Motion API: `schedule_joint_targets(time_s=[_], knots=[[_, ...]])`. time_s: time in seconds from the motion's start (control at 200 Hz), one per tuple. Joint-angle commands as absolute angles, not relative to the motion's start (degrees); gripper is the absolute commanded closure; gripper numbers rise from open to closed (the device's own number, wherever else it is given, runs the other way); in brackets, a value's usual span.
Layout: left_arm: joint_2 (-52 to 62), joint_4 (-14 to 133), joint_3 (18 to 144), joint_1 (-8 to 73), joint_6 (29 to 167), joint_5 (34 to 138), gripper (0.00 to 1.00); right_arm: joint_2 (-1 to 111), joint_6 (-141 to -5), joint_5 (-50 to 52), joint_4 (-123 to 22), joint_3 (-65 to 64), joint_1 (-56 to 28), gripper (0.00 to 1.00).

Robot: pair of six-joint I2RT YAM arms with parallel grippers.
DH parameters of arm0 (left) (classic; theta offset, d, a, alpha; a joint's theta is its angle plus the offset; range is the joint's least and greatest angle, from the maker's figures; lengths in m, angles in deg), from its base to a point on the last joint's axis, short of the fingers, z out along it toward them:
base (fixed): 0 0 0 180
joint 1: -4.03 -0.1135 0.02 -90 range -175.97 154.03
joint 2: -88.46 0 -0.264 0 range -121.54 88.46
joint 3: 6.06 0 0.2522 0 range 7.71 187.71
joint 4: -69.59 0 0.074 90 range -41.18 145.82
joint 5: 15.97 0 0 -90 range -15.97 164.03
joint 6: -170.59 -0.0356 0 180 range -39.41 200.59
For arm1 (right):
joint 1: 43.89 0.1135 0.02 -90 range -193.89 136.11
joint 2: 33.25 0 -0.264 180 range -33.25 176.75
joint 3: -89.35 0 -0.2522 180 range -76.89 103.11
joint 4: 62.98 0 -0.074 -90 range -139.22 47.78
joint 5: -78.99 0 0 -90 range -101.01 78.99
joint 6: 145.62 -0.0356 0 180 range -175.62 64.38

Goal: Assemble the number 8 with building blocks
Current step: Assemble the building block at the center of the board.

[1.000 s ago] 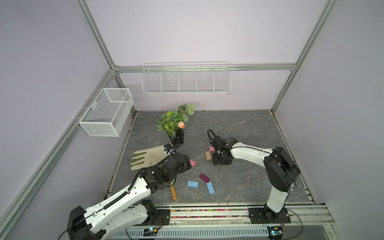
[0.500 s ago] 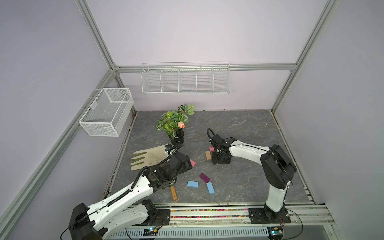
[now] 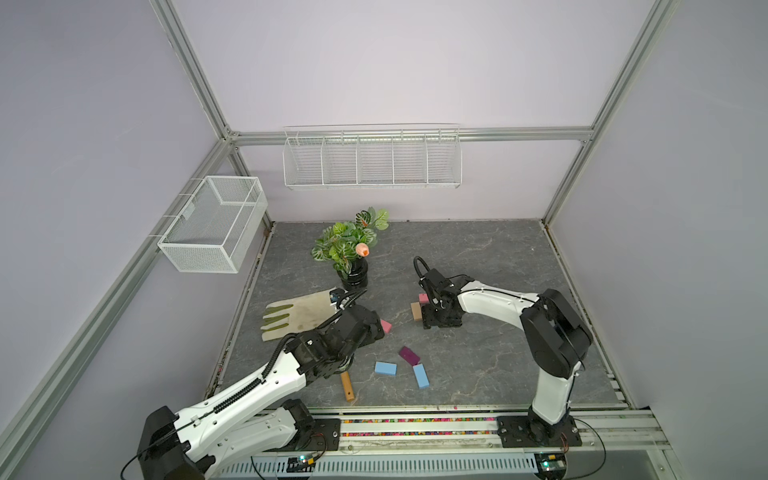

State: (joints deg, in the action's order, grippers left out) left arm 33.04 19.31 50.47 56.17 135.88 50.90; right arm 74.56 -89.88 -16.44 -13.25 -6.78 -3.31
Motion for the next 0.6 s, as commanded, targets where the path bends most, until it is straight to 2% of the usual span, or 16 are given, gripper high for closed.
schedule_joint_targets(time_s=[0.0,0.16,0.335,0.415,0.46,0.505,0.595], knots=[[33.08,19.17,51.08,56.3,136.01,49.83,0.04,73.53,-89.63,-15.41,-14.21,-6.79,-3.6,0.26],[33.15,19.35,51.04,56.26,136.05,49.87,0.04,69.51,-89.83,-16.22,-13.89,-8.0,-3.6,0.23],[33.02,19.57,51.04,56.3,135.97,50.11,0.04,62.79,-90.24,-19.5,-12.12,-10.63,-3.63,0.14],[33.06,19.7,50.96,56.32,136.04,50.21,0.04,60.88,-90.1,-21.71,-10.59,-11.44,-3.74,0.14],[33.05,19.77,50.95,56.26,135.99,50.21,0.04,60.43,-90.12,-23.01,-9.91,-11.79,-4.06,0.2],[33.09,19.92,50.86,56.28,136.05,50.39,0.04,60.31,-89.99,-23.29,-9.84,-12.3,-4.63,0.3],[33.23,20.05,50.73,56.27,136.05,50.56,0.04,61.04,-89.72,-22.52,-10.49,-13.41,-6.13,0.64]])
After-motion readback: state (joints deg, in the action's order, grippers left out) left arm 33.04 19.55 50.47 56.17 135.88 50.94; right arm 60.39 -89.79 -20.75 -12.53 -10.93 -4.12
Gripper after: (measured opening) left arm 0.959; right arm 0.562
